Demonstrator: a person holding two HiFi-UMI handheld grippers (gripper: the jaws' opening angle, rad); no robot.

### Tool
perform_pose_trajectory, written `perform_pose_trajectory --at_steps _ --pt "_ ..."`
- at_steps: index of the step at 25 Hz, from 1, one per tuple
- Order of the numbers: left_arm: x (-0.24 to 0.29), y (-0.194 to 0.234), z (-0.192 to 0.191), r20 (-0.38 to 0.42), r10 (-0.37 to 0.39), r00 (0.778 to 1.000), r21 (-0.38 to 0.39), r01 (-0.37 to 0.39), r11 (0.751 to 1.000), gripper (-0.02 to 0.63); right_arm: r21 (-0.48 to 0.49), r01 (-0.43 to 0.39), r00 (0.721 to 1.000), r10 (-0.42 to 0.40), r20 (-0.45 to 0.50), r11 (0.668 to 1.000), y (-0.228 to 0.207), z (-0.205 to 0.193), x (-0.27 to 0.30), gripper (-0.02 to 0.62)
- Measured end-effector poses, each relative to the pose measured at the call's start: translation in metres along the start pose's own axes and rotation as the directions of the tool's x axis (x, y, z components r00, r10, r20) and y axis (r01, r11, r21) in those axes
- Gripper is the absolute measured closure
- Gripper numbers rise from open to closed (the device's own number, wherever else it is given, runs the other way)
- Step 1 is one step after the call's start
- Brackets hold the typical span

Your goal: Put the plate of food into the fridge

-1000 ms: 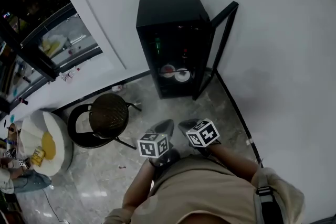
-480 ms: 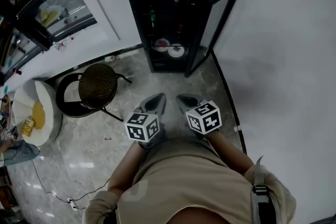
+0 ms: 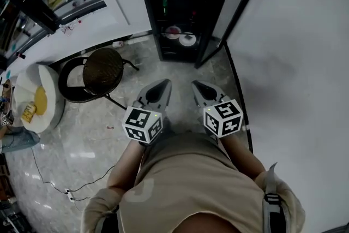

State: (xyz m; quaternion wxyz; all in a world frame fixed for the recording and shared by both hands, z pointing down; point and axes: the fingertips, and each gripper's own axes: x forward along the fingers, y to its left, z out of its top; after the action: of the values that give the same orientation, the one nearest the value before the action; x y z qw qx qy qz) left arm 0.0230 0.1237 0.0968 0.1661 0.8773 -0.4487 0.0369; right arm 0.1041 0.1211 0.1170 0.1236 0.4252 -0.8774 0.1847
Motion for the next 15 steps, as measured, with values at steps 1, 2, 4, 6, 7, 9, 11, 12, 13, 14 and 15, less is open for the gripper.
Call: perform_pose_trajectory --at_steps 1,2,4,6,7,9,11,12,13,14,15 --pt "0.000 -0.004 0.001 0.002 -0.007 1.000 0.002 0.007 1.000 0.590 -0.001 0.001 1.000 -0.001 0.006 1.000 -0.001 0.001 -0.004 0.566" --pt "0.000 -0.008 0.000 0.001 -0.015 1.000 0.003 0.015 1.000 0.589 -0.003 0.002 1.000 -0.002 0.010 1.000 -0.001 0.000 -0.007 0.566" --pt "0.000 -0.015 -0.001 -0.003 -0.028 1.000 0.014 0.028 1.000 0.589 -0.018 0.007 1.000 -0.007 0.014 1.000 -0.001 -0.001 -0.014 0.566" --pt "-0.005 -0.019 0.001 -0.003 -0.031 1.000 0.032 0.031 0.999 0.590 -0.043 0.019 1.000 -0.018 0.020 0.999 0.000 -0.002 -0.018 0.566" --pt "-0.008 -0.021 0.003 0.002 -0.029 1.000 0.041 0.029 0.999 0.589 -0.056 0.025 0.999 -0.024 0.027 0.998 0.000 -0.003 -0.020 0.566" --pt "-0.015 -0.026 0.007 0.016 -0.026 1.000 0.065 0.025 0.998 0.590 -0.072 0.031 0.998 -0.027 0.048 0.997 0.000 -0.003 -0.026 0.566" --pt "-0.021 -0.031 0.008 0.025 -0.022 0.999 0.088 0.020 0.996 0.589 -0.077 0.025 0.998 -0.020 0.067 0.997 0.002 -0.003 -0.032 0.566" --pt "-0.023 -0.033 0.008 0.026 -0.021 0.999 0.091 0.019 0.996 0.589 -0.080 0.022 0.997 -0.016 0.074 0.997 0.003 -0.004 -0.034 0.566" --pt "-0.025 -0.035 0.007 0.026 -0.021 0.999 0.086 0.019 0.996 0.589 -0.082 0.021 0.997 -0.014 0.080 0.996 0.004 -0.005 -0.036 0.566" --pt "-0.029 -0.036 0.006 0.025 -0.018 1.000 0.077 0.016 0.997 0.590 -0.084 0.018 0.996 -0.011 0.085 0.996 0.006 -0.006 -0.037 0.566" --pt "-0.033 -0.036 0.005 0.024 -0.011 1.000 0.067 0.010 0.998 0.589 -0.084 0.012 0.996 -0.005 0.088 0.996 0.009 -0.008 -0.038 0.566"
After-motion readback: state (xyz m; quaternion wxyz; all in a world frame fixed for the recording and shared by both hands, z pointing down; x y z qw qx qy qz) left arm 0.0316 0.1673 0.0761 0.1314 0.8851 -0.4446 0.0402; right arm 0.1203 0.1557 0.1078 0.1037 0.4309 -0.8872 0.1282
